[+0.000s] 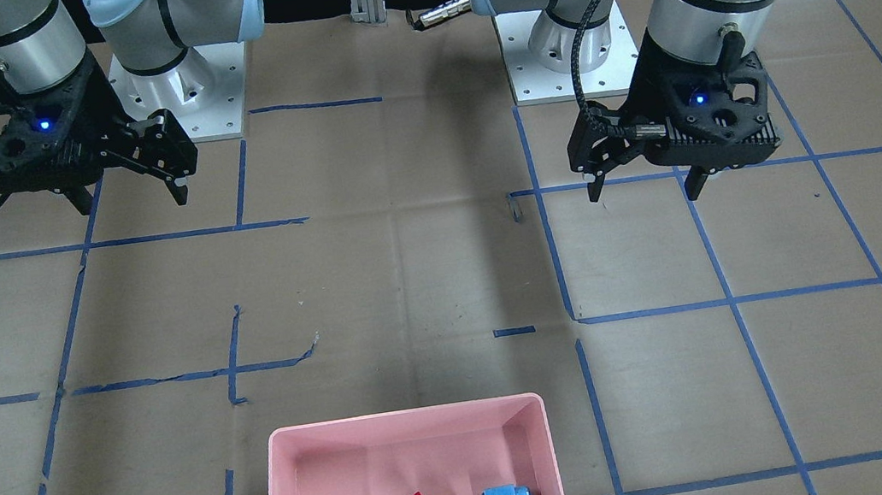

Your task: Put all blocks into box

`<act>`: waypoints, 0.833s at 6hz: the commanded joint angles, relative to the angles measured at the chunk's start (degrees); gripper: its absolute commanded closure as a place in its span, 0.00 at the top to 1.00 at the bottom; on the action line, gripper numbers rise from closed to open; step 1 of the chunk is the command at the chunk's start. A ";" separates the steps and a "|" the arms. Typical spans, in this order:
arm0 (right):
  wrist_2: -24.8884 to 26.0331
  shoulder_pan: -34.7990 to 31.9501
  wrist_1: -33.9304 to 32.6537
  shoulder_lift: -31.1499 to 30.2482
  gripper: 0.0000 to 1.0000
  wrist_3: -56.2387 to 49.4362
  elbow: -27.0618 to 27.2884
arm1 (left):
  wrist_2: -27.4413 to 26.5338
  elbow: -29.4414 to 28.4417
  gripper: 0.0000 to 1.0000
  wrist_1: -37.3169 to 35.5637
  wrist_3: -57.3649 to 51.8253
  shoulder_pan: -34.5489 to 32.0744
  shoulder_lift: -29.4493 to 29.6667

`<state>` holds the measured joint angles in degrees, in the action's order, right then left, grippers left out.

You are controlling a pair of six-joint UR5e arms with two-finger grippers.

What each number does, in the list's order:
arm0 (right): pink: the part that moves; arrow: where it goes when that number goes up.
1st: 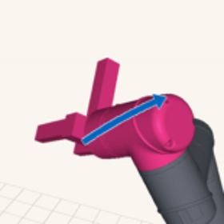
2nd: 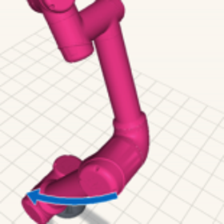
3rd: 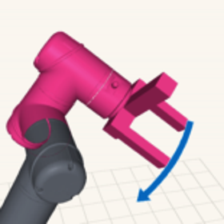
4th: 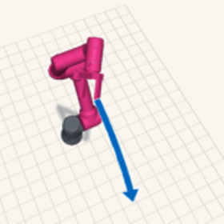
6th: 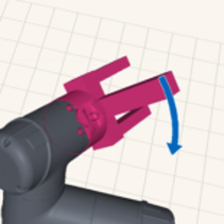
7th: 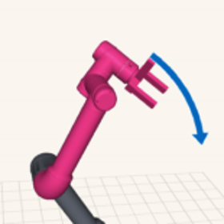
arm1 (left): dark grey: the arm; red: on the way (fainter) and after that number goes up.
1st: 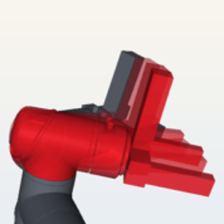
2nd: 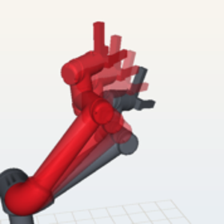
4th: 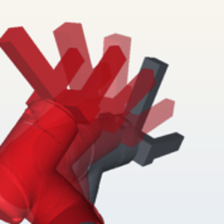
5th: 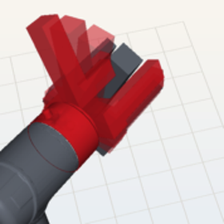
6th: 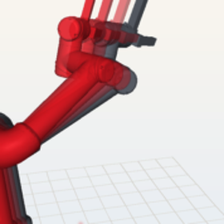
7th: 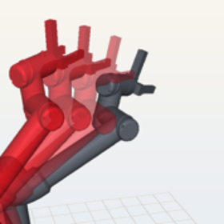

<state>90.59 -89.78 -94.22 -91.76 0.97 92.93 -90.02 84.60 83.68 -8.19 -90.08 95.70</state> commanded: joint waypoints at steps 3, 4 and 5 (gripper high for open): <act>-0.16 0.65 -0.96 0.18 1.00 0.00 0.15 | 0.28 1.17 0.99 0.16 -0.16 0.25 -1.92; -0.15 0.74 -1.05 0.26 1.00 0.00 0.15 | 0.37 1.18 0.99 0.16 -0.16 0.25 -2.01; 0.19 0.83 -1.05 0.09 1.00 -0.09 0.15 | 0.37 1.18 0.99 0.16 -0.16 0.17 -2.01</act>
<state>90.53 -89.02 -95.24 -91.59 0.94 93.05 -89.67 85.75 83.85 -8.35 -89.84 93.74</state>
